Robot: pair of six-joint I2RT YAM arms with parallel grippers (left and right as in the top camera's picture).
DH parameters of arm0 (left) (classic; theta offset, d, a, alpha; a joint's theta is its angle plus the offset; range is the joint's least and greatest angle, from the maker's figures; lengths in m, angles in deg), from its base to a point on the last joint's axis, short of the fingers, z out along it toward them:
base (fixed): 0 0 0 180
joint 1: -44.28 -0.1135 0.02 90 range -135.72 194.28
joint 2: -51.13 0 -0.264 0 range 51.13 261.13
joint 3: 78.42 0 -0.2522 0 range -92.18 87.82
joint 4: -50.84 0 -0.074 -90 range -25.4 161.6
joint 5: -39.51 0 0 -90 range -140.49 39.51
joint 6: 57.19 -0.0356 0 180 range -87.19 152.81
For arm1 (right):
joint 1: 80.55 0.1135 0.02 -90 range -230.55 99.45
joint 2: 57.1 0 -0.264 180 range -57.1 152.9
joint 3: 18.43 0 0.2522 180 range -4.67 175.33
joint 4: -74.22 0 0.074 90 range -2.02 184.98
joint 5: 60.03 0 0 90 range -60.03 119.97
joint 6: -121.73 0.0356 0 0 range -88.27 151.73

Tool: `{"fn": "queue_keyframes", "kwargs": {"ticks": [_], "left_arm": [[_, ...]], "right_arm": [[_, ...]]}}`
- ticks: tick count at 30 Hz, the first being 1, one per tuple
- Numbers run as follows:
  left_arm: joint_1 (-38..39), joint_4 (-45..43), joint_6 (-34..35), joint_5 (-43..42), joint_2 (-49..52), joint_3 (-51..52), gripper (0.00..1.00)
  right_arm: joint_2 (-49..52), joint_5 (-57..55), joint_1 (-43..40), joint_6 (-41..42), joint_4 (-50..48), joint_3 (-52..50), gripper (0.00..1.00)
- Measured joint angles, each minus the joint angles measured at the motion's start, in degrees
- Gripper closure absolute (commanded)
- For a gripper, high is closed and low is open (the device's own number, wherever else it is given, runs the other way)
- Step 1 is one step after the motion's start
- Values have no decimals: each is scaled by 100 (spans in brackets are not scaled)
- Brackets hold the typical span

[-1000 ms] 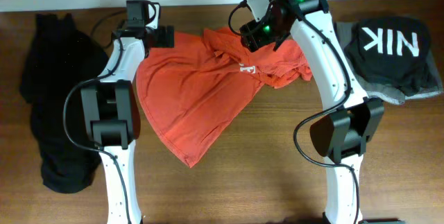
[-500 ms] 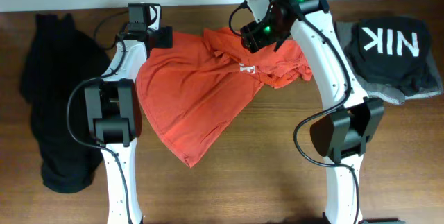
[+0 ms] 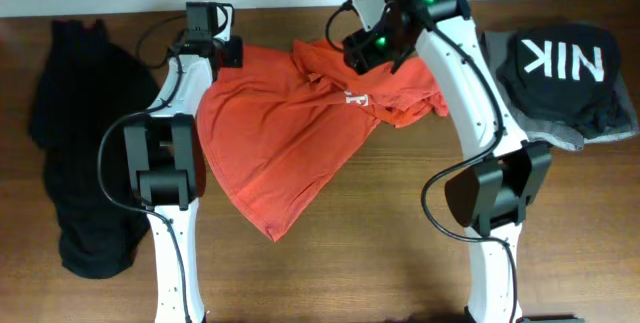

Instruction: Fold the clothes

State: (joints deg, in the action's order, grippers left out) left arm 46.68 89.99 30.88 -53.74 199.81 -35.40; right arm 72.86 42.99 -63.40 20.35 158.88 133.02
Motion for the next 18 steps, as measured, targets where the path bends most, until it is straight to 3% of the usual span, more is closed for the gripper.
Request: {"fn": "queue_keyframes", "kwargs": {"ticks": [8,18], "left_arm": [[0,1617,52,2,15,-756,99],[0,2341,90,4,-437,-968,99]], "right_arm": [[164,0,433,-7,-841,-111,32],[1088,-271,822,63,-1639,-179,18]]}}
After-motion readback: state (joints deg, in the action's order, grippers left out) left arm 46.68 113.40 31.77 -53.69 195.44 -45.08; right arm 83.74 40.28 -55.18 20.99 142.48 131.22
